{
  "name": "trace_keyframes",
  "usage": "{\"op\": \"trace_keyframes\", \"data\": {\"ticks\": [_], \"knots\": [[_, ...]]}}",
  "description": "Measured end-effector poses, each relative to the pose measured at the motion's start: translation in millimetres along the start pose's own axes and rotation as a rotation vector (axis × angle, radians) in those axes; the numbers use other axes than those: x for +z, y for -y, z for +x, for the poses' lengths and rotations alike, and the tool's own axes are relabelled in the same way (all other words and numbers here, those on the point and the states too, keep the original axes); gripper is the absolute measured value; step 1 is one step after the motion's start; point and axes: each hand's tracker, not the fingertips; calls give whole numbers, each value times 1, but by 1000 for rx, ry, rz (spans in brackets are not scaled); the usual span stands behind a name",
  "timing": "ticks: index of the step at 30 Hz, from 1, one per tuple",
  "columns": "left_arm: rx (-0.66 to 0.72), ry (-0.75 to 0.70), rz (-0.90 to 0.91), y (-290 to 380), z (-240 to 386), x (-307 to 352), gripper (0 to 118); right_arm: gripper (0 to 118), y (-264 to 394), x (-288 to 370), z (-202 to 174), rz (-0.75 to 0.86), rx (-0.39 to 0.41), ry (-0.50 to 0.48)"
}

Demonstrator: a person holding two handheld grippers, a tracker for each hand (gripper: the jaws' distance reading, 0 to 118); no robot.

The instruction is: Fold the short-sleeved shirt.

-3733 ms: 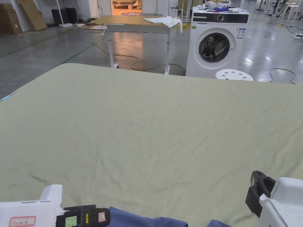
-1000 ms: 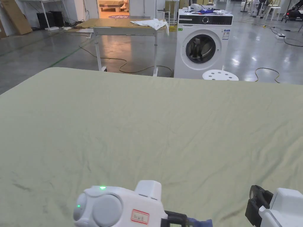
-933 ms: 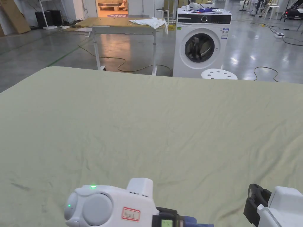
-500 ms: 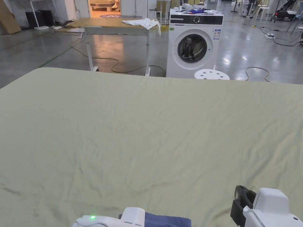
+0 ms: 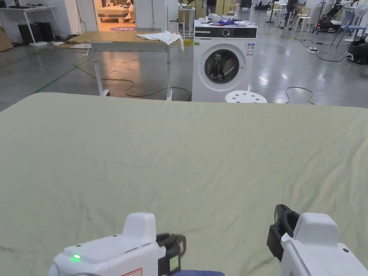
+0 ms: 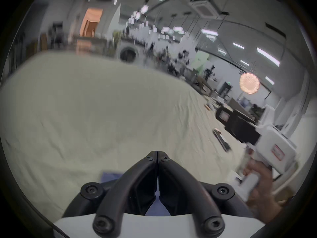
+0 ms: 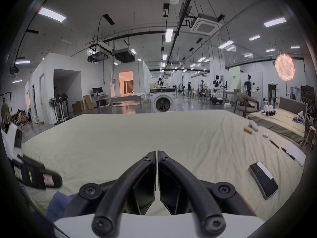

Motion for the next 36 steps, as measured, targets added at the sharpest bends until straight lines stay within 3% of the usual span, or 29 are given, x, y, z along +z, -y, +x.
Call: {"op": "trace_keyframes", "data": {"ticks": [6, 12, 23, 25, 32, 35, 36], "knots": [[-208, -330, 375, -12, 8, 20, 2, 0, -20, 7, -13, 138, 9, 62], [-277, -465, 525, -7, -5, 41, 2, 0, -32, 13, -14, 158, 25, 57], [-176, -455, 335, 41, -58, 73, 2, 0, 58, 67, -55, -209, 122, -206], [-139, -442, 282, 54, -68, 76, 2, 0, 84, 62, -65, -266, 149, -207], [14, -297, 72, 82, -92, 79, 4, 0, 121, 33, -72, -342, 109, -165], [147, -153, -69, 88, -107, 70, 27, 0, 120, 29, -75, -341, 106, -147], [201, -92, -97, 90, -113, 66, 44, 0, 121, 27, -74, -347, 105, -143]]}}
